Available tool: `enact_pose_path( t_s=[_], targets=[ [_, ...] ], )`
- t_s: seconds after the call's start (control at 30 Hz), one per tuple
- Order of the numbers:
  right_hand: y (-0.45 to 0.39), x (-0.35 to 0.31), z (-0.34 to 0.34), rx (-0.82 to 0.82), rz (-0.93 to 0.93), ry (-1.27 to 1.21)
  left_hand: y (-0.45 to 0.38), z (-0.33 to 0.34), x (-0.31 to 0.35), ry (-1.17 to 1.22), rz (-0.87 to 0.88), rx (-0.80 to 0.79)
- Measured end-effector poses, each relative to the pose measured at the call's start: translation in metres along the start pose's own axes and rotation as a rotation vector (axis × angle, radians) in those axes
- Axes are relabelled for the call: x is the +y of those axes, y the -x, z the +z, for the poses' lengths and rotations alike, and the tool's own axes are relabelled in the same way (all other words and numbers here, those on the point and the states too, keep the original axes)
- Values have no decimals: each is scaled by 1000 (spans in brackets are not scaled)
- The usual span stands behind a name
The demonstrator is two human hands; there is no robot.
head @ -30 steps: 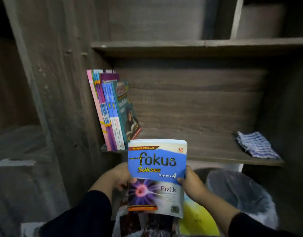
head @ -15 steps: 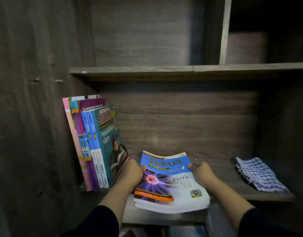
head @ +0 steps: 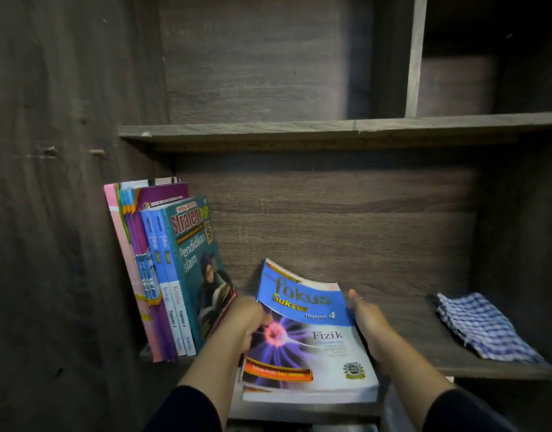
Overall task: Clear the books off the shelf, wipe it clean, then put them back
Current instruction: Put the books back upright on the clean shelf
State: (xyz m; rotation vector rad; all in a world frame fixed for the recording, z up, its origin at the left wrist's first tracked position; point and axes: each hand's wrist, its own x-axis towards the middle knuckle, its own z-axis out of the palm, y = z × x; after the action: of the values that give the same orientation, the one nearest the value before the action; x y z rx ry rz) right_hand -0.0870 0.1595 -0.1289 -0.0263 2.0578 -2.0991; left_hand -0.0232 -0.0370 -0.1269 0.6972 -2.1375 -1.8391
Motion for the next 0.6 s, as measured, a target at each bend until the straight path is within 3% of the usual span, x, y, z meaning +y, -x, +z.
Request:
enact_pose_path(
  t_s=[0.23,0.4,0.5,0.6],
  targets=[
    [16,-5,-1,-11,87,62,21,-31,28,240,227,267],
    [19,-2,-3,-18,93,97,29,-47,20,265,470,578],
    [22,-2,-4,-43,105,127,31,-39,8,224,478,633],
    [21,-2,-4,-51,116,142,29,-37,-4,-3,378,630]
  ],
)
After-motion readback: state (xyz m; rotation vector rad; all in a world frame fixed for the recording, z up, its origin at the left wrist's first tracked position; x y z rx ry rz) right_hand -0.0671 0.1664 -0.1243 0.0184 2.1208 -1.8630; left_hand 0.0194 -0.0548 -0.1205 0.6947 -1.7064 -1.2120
